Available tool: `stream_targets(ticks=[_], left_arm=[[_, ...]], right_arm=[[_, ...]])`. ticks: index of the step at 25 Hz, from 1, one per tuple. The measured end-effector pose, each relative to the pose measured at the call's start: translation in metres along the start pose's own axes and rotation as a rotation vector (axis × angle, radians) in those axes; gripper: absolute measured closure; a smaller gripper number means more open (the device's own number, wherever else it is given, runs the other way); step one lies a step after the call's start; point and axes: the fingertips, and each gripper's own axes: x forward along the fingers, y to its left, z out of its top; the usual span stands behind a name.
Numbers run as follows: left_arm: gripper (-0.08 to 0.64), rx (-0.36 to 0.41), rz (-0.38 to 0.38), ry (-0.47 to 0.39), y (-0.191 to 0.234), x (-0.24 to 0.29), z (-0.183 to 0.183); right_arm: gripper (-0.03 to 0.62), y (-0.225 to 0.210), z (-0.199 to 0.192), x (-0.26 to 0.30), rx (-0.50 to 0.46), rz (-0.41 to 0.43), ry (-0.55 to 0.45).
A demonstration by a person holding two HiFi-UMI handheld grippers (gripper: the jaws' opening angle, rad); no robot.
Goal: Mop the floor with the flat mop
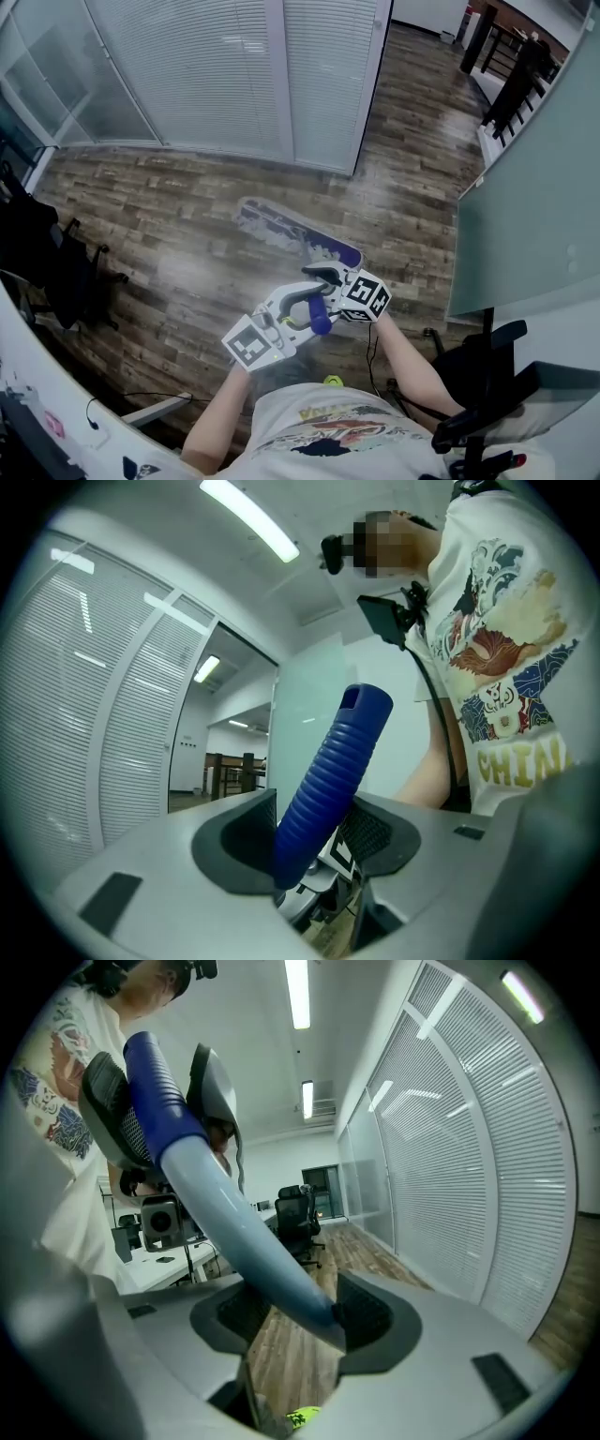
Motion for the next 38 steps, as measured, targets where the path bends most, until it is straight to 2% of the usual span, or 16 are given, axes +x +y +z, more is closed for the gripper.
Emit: stream_targets(ticks=[6,11,17,22,27,33,35,38], left_arm=[[0.373,-0.039,-0.025,0.008,0.097,-0.022,-0.007],[0.373,-0.061,-0.028,-0.021,0.175,-0.041,-0.005],[0.367,-0.062,-0.036,-0.045,0.233,-0.049,-0.011],[0.367,-0.034,-0.064,-0.008,0.271,-0.032,-0.023],[0.367,-0.038,-0.034,-0.007,0.325,-0.007,-0.031],[0.365,-0.042,-0.024,0.055,0.398,0.036,-0.050],[0.364,-0.048,0.004,0.044,0.424,0.049,-0.049],[0.364,-0.066,0.061,-0.018,0.458,0.063,-0.039]], right_arm=[[0.380,-0.074,0.027,0.062,0.001,-0.027,0.034],[0.380,-0.131,0.052,0.110,0.002,-0.055,0.040],[0.380,-0.180,0.064,0.143,0.007,-0.062,0.037],[0.377,-0.225,0.066,0.150,0.004,-0.067,0.043],[0.374,-0.283,0.071,0.157,0.000,-0.043,0.050],[0.370,-0.370,0.076,0.161,-0.024,-0.013,0.084],[0.368,-0.397,0.081,0.160,-0.025,-0.006,0.078],[0.368,-0.428,0.096,0.162,-0.003,0.012,0.029]])
